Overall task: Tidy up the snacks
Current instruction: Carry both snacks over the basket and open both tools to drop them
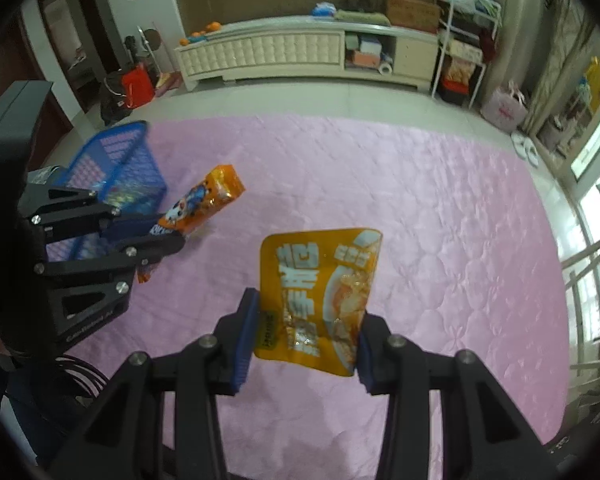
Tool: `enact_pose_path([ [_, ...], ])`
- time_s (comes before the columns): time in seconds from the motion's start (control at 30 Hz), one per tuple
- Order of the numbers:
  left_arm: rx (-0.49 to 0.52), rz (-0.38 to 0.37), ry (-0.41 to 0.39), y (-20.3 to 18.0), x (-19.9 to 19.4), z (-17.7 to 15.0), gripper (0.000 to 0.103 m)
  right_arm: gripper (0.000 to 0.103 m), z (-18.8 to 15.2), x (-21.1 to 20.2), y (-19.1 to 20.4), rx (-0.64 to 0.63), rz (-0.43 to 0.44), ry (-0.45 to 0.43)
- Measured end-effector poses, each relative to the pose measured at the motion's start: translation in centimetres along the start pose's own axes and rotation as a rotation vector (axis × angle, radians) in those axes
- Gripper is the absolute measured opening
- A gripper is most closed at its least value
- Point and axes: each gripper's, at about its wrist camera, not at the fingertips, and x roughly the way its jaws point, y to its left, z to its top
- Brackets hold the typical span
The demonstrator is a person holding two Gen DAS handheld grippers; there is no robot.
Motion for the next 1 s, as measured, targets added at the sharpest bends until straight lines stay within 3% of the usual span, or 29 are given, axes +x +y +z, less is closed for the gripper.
enact_pose_path([
  [0.23,-0.039,0.073,-0.065,4.1,-6.5,-2.3,0.012,0.047,1.0,-2.8,5.6,-0.065,0.029,-0.046],
  [0.53,-0.138,0.150,-0.085,9.3,-11.7,-6.8,0.012,0.047,2.2,-2.9,11.8,-0.144,0.068,-0.043],
  [1.0,-0.284,0.165,0.000,16.4,-10.4,-13.8,0.012,0.047,4.0,1.5,20.8,-0.278,0.136,0.035],
])
